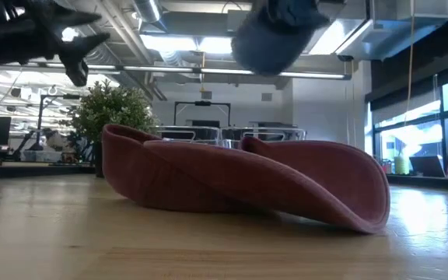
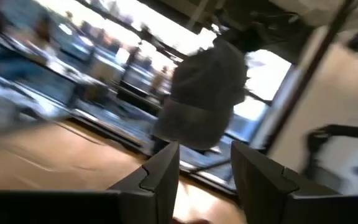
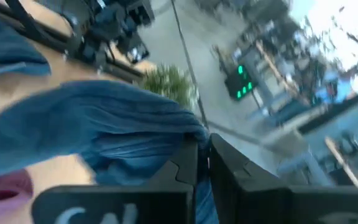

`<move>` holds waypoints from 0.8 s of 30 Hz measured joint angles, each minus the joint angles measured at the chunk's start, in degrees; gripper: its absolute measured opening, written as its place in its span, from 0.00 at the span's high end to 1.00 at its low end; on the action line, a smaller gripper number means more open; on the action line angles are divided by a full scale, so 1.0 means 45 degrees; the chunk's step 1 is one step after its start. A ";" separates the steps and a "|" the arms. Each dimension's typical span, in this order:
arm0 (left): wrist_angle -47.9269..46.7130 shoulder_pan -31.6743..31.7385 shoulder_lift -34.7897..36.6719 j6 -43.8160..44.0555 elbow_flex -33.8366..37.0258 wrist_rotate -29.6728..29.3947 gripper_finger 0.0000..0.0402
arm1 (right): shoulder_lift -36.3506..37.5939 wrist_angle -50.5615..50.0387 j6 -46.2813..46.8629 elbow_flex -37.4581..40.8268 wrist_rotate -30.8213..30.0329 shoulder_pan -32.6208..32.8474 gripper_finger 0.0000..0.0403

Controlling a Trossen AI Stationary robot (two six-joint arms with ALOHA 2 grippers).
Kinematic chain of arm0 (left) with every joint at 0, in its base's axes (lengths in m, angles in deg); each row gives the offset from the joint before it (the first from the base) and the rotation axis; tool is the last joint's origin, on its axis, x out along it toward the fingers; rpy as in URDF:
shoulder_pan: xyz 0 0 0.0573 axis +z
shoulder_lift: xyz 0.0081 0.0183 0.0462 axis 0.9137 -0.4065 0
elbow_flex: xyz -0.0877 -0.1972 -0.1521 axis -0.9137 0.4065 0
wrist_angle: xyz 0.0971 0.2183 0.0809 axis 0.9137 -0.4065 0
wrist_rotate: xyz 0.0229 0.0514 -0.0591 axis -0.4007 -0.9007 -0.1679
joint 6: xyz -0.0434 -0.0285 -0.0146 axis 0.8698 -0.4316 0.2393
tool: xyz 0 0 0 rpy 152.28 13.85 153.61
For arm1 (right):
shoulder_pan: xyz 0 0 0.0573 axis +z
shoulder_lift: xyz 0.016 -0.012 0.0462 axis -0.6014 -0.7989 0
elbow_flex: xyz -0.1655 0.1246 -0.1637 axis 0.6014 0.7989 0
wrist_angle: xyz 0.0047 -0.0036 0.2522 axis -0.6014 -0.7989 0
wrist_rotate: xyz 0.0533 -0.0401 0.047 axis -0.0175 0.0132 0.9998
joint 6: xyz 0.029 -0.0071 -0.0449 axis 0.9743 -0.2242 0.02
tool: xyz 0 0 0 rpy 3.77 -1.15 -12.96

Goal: Pick & Place hat
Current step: Put the right black cap into the left transparent bin

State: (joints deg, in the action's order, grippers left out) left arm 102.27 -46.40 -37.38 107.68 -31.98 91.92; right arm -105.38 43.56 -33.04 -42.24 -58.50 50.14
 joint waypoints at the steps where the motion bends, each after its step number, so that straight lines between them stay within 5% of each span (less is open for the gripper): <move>1: -0.0003 0.0000 -0.0092 0.0370 -0.0127 0.0285 0.65 | -0.0005 0.0304 -0.0132 0.0000 0.0430 -0.0170 0.94; 7: -0.0002 0.0000 -0.1619 0.1191 -0.1452 0.1127 0.65 | -0.0416 0.1946 -0.0760 0.0005 0.3241 -0.1133 0.94; 15: 0.0254 0.0000 -0.6412 0.1331 -0.4489 0.2882 0.65 | -0.1283 0.4160 -0.1629 0.0005 0.7016 -0.1798 0.94; 24: 0.5688 -0.0099 -1.2252 0.1319 -0.7731 0.7997 0.65 | -0.1605 0.6359 -0.1665 0.0005 1.1849 -0.1889 0.93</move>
State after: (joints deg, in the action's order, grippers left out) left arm 127.86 -46.84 -92.51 113.62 -66.76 127.90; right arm -112.60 72.17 -40.53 -42.22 -5.18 41.64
